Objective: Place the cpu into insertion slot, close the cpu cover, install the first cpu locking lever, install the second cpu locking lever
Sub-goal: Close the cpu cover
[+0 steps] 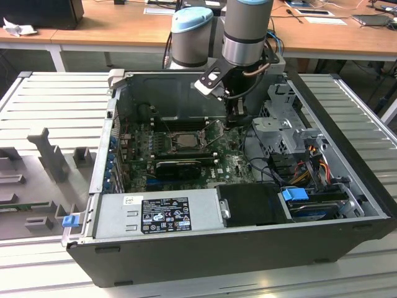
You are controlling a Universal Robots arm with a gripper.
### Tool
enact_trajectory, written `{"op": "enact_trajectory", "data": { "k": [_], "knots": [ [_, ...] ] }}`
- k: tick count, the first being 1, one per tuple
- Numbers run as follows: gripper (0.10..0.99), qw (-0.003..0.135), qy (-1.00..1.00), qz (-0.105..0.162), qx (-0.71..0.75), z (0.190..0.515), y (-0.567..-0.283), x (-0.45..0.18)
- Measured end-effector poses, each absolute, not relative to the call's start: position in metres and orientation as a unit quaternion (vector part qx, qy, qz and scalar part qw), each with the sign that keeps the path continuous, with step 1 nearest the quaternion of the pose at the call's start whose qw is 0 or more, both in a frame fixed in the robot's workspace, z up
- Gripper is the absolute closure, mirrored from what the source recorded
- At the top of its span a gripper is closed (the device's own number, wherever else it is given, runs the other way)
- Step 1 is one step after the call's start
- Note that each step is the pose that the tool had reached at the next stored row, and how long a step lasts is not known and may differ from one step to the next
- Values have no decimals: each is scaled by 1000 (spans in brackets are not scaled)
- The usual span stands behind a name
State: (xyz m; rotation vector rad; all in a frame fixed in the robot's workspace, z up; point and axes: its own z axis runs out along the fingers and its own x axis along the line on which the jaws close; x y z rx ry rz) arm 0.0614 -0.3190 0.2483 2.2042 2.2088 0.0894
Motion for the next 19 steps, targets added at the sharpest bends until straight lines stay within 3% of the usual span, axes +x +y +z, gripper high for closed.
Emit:
{"op": "enact_trajectory", "data": {
  "k": [6, 19],
  "knots": [
    [980, -11, 707, 7, 707, 248, -319, 61],
    [980, -13, 707, 6, 707, 248, -319, 52]
  ]
}}
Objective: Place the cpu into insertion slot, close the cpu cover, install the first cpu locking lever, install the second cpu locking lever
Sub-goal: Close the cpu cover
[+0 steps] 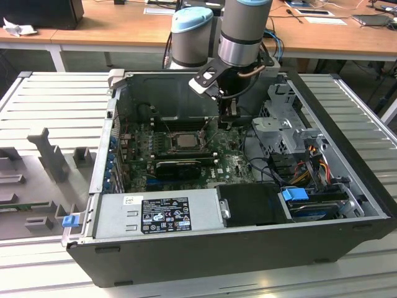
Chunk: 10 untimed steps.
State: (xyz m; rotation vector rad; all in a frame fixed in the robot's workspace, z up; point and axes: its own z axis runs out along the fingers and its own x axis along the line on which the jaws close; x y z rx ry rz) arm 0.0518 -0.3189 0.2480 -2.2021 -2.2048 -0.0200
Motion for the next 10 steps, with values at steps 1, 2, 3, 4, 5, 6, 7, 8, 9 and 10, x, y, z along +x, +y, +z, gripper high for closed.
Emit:
{"op": "enact_trajectory", "data": {
  "k": [1, 2, 3, 4, 5, 6, 7, 8, 9, 10],
  "knots": [
    [980, 13, -707, -6, -707, 248, -319, 51],
    [980, 12, -707, -7, -707, 248, -319, 50],
    [980, 12, -707, -7, -707, 248, -319, 49],
    [980, 12, -707, -7, -707, 248, -319, 48],
    [980, 12, -707, -7, -707, 248, -319, 48],
    [980, 12, -708, -7, -707, 248, -319, 45],
    [980, 12, -707, -7, -707, 248, -319, 44],
    [980, 12, -707, -7, -707, 248, -319, 43],
    [980, 12, -707, -8, -707, 248, -319, 39],
    [980, 11, -707, -8, -707, 248, -319, 38]
  ]
}}
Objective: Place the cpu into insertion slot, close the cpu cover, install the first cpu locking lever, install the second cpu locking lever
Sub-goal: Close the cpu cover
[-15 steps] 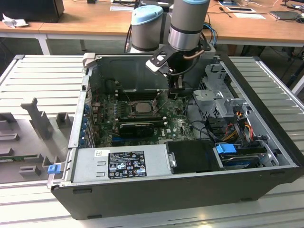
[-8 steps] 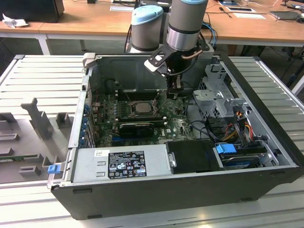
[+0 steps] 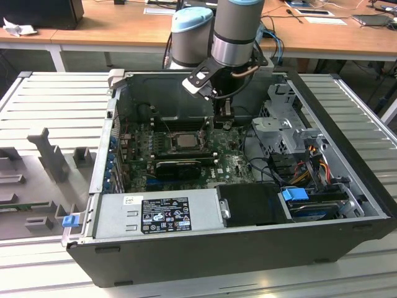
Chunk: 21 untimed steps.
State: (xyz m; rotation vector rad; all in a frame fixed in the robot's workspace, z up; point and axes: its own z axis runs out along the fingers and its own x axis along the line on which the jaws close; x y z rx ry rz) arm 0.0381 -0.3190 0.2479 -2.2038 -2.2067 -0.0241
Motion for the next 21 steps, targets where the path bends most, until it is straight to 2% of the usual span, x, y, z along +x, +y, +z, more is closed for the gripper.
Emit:
{"op": "enact_trajectory", "data": {
  "k": [21],
  "knots": [
    [980, 2, -714, -17, -700, 226, -319, -12]
  ]
}}
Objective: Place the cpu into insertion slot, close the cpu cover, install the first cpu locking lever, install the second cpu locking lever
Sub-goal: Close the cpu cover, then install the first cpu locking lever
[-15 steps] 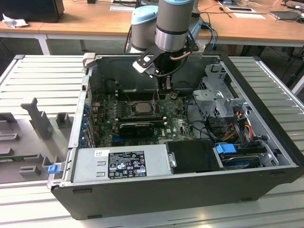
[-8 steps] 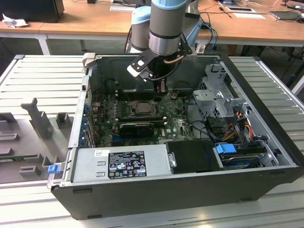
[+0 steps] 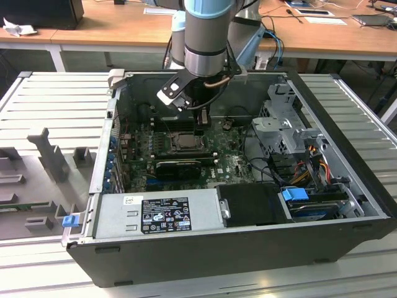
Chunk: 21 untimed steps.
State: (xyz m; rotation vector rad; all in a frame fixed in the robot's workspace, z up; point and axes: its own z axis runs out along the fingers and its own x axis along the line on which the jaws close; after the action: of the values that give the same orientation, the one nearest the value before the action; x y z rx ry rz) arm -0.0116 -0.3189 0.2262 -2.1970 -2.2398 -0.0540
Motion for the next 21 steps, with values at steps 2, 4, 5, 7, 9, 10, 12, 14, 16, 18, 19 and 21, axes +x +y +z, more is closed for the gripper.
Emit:
{"op": "enact_trajectory", "data": {
  "k": [2, 4, 5, 7, 9, 10, 12, 14, 16, 18, 19, 21],
  "knots": [
    [980, 2, -714, -17, -700, 226, -319, -15],
    [980, 2, -714, -17, -700, 226, -319, -19],
    [980, 2, -714, -17, -700, 226, -319, -20],
    [980, 2, -714, -17, -700, 226, -319, -24],
    [980, 2, -714, -17, -700, 226, -319, -27],
    [980, 2, -714, -17, -700, 226, -319, -29],
    [980, 2, -714, -17, -700, 226, -319, -32],
    [980, 2, -714, -17, -700, 226, -319, -33],
    [980, 2, -714, -17, -700, 226, -319, -34],
    [980, 2, -714, -17, -700, 226, -319, -35],
    [980, 2, -714, -17, -700, 226, -319, -35],
    [980, 2, -714, -17, -700, 227, -319, -35]
  ]
}}
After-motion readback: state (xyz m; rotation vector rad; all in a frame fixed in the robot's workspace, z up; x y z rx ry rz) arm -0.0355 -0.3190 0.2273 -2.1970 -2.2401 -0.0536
